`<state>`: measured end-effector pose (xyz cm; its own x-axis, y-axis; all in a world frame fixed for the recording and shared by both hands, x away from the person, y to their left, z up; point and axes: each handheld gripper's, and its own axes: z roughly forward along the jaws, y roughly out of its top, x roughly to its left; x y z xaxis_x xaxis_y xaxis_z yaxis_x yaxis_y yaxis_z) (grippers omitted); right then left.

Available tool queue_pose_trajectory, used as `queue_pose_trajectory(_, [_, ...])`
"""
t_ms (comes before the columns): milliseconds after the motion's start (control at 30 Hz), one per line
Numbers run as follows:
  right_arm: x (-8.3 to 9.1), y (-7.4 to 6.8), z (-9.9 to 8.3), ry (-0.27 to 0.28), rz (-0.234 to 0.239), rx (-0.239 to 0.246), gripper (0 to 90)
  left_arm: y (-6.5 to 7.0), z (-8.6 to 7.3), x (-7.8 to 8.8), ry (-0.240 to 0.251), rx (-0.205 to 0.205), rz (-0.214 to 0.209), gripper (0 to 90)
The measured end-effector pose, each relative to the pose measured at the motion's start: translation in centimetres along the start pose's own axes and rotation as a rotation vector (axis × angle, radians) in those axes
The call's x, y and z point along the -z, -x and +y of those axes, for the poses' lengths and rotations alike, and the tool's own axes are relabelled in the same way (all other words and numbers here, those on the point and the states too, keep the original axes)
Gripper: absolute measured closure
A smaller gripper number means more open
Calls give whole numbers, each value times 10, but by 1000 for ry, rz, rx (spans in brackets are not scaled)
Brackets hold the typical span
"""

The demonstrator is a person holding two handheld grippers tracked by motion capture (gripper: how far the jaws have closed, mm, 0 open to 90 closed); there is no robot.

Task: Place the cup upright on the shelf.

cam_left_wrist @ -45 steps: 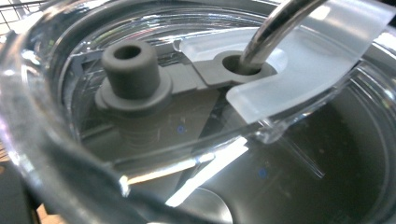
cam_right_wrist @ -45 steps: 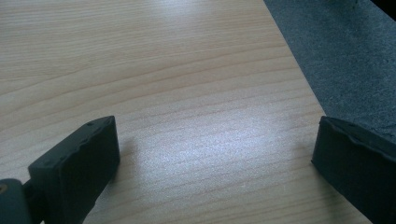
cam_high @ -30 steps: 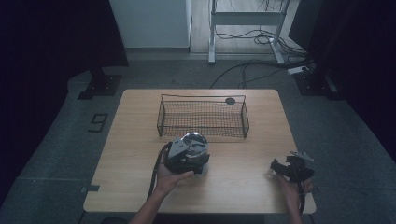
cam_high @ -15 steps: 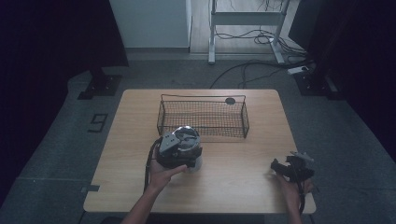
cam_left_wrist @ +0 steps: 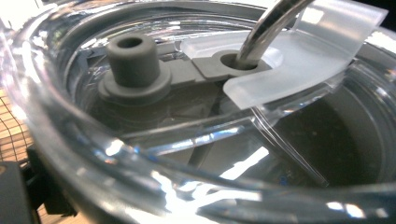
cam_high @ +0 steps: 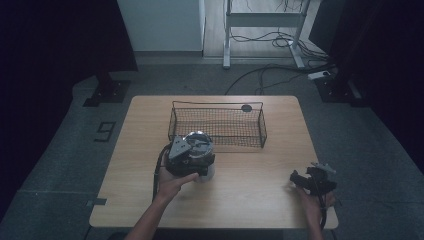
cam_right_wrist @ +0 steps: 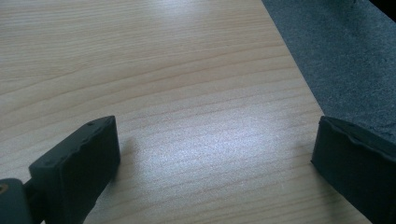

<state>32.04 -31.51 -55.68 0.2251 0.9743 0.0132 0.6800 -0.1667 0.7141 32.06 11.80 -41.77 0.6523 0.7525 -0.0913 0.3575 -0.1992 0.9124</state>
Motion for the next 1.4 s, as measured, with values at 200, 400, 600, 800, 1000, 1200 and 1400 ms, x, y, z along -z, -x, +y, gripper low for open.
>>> queue_pose_trajectory(200, [0,0,0,0,0,0,8,-5,5,0,3,17,1,33])
queue_pose_trajectory(400, [0,0,0,0,0,0,8,-8,9,0,2,10,4,33])
queue_pose_trajectory(600, [0,0,0,0,0,0,8,-10,13,-3,2,3,0,34])
queue_pose_trajectory(800, [0,0,0,0,0,-1,8,-13,18,-5,0,9,2,34])
queue_pose_trajectory(1000, [0,0,0,-1,0,-1,8,-17,26,-7,1,25,-21,34])
queue_pose_trajectory(1200, [0,0,0,1,0,-1,7,-17,36,-8,2,15,-14,34])
queue_pose_trajectory(1400, [0,0,0,0,1,2,6,-17,44,-11,-3,6,-15,34])
